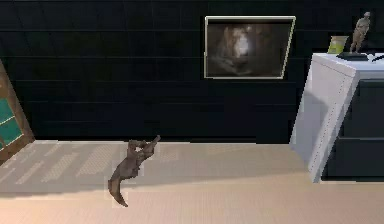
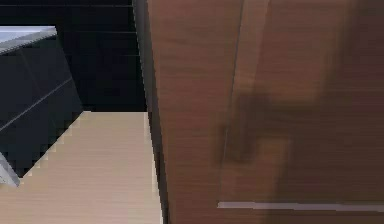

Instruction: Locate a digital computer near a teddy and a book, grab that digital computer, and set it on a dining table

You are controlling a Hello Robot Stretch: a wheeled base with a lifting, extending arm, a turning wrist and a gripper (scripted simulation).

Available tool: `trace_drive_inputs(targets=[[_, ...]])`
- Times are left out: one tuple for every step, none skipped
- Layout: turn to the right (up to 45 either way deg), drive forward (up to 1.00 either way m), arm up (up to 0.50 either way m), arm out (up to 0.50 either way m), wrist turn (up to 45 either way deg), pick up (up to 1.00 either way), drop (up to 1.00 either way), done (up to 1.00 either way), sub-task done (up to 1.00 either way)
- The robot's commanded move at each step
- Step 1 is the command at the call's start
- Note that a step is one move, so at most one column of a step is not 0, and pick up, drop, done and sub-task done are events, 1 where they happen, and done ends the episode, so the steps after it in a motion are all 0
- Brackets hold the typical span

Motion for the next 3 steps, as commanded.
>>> trace_drive_inputs(targets=[[0.0, 0.30, 0.00, 0.00, 0.0, 0.00, 0.00, 0.00, 0.00], [-45.0, 0.00, 0.00, 0.00, 0.0, 0.00, 0.00, 0.00, 0.00], [-24.0, 0.00, 0.00, 0.00, 0.0, 0.00, 0.00, 0.00, 0.00]])
